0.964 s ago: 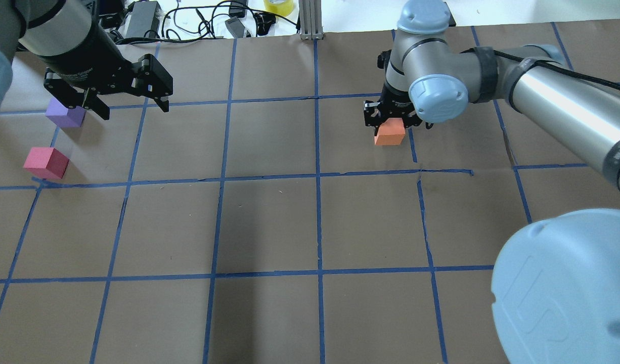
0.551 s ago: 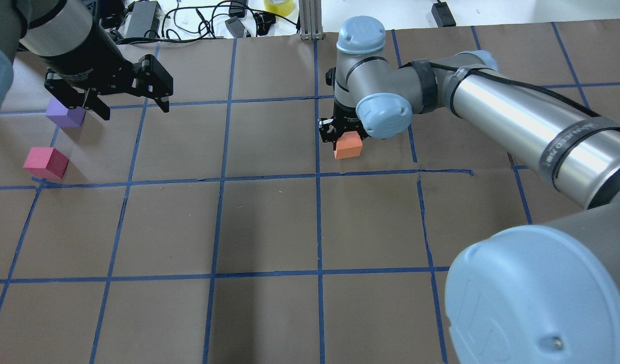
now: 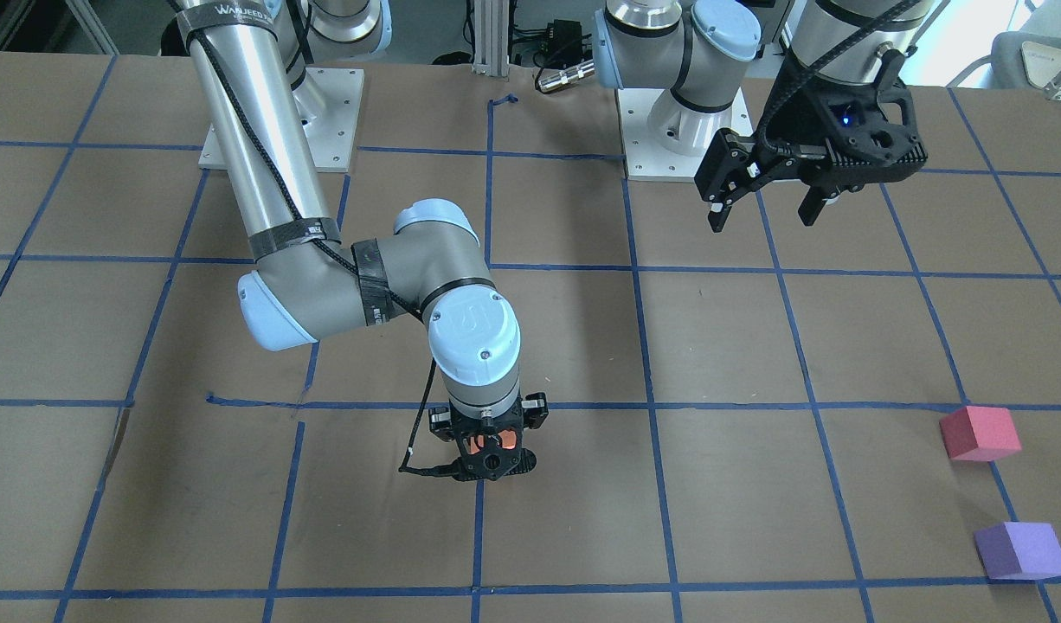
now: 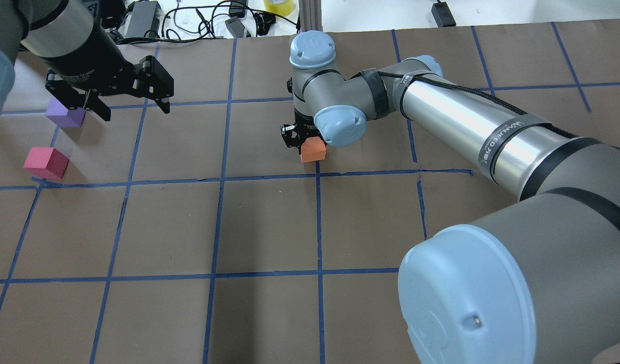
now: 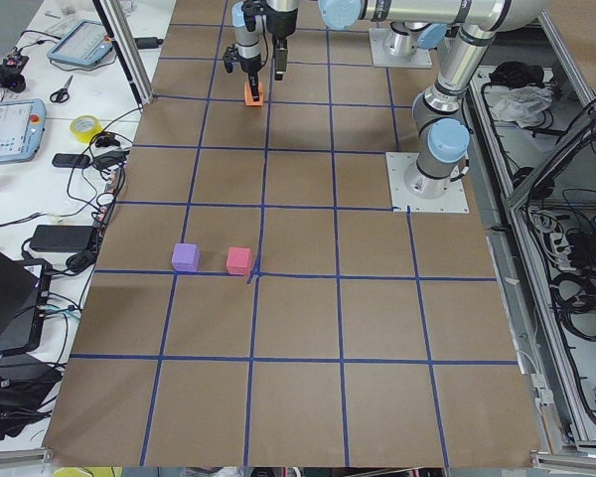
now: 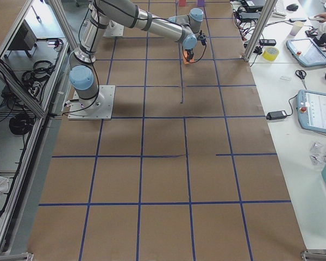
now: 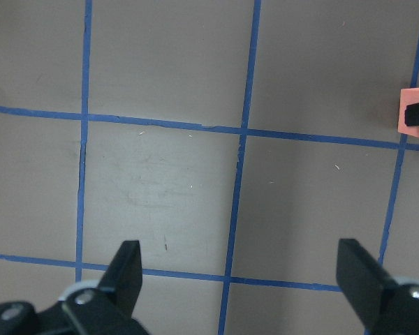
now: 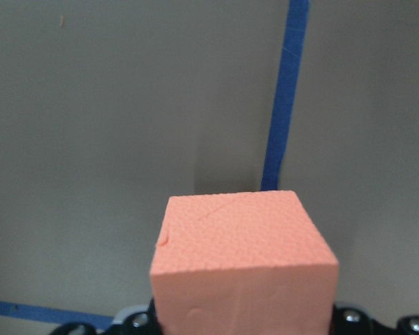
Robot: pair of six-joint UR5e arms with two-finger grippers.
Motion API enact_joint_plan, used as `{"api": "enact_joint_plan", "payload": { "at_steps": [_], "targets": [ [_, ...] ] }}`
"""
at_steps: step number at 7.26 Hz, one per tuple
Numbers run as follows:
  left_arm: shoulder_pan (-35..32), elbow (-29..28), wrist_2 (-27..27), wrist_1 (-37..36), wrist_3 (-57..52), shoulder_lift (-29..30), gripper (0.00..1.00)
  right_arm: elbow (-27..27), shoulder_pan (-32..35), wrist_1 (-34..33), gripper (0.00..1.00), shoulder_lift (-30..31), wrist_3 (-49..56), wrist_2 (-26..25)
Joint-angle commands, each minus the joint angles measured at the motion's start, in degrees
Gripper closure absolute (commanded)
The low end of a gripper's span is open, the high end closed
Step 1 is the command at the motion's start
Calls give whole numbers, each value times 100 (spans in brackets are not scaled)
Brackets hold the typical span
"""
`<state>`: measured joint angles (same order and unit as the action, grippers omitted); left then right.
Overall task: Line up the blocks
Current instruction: 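Lower the orange cube near the table center and open the right gripper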
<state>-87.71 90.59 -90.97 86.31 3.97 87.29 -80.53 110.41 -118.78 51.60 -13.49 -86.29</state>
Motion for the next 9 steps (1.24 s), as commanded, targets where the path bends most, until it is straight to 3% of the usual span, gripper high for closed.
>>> {"api": "enact_joint_plan", "payload": {
  "at_steps": [1, 3, 4, 5, 8, 9],
  "targets": [
    [0, 11, 0, 0, 7, -10, 0, 72, 60, 4, 100, -105, -284, 225],
    [0, 28, 0, 0, -1, -19, 0, 72, 218, 3, 94, -185, -766, 218],
    [0, 55, 9, 0, 16, -28, 0, 64, 227, 12, 61, -185, -839, 183],
    [0, 64, 26, 0, 42, -45, 0, 11, 227, -49, 1, -202, -840, 157],
    [0, 72, 218, 0, 86, -28, 0, 72, 201, 47, 0, 94, -831, 200],
    [0, 55, 472, 9, 113, 42, 0, 72, 53, 439, 0, 453, -805, 200]
  ]
}}
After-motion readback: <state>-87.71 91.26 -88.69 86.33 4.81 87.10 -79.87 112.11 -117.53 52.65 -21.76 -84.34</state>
